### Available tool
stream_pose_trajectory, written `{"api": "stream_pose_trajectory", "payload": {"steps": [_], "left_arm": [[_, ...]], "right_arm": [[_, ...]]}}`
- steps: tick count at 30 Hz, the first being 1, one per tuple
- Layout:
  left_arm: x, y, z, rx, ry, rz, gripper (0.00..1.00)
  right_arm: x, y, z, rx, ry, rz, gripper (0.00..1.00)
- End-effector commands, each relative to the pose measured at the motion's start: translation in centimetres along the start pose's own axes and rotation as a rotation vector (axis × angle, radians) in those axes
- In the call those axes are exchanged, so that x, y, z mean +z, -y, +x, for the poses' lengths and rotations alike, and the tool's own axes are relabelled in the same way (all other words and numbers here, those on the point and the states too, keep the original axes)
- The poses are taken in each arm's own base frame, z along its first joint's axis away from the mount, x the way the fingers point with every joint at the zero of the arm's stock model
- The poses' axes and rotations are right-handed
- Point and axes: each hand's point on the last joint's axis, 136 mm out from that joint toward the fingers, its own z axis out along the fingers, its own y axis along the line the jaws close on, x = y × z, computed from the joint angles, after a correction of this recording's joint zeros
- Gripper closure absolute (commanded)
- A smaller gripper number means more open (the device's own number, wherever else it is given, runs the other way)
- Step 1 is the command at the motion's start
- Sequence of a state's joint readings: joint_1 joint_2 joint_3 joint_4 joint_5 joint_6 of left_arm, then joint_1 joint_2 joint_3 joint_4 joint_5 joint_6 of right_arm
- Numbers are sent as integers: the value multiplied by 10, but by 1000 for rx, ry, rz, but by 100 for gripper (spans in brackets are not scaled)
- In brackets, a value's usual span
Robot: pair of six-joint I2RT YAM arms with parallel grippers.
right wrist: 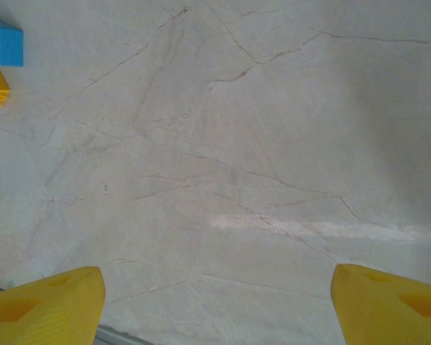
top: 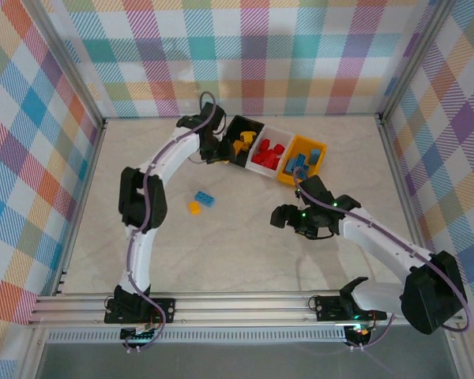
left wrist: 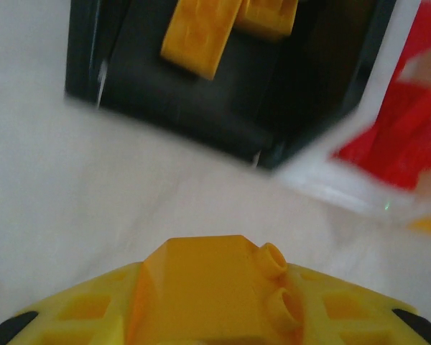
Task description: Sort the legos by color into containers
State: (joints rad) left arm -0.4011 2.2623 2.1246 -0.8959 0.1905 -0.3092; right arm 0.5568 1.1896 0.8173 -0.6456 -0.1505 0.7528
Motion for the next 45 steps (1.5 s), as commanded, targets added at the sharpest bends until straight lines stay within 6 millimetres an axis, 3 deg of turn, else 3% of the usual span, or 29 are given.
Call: {"api": "stream_pose_trajectory", "payload": {"steps": [1,6,8,10,13,18,22,28,32,38,45], "left_arm": [[15,10,-22,-35,2,55,62],[40,30,-67,-66,100,158,59],[48,31,-75,-90,120,182,45],[53,34,-78,-103,125,210,42],[47,42,-75,-72,119,226,36],[11,44,-59,9,99,176,34],[-27,28,-28,86,65,92,33],[-78,-36,61,111,-58,-107,25],[-98,-69,114,59,-104,-198,24],[-80,-90,165,-78,-166,-207,24],[-52,-105,188,-170,-231,-245,25]], "right_arm": [[-15,5,4,53,6,30,18],[-23,6,6,88,14,41,18],[-24,6,6,99,15,37,19],[-25,5,6,106,15,32,19],[-23,4,6,106,13,30,19],[-15,-4,0,94,14,1,20],[-2,-11,-5,65,0,-24,20],[12,-28,-15,11,-20,-64,19],[22,-34,-17,1,-38,-89,19],[38,-41,-11,-38,-98,-95,19],[51,-42,-3,-56,-142,-87,19]]}}
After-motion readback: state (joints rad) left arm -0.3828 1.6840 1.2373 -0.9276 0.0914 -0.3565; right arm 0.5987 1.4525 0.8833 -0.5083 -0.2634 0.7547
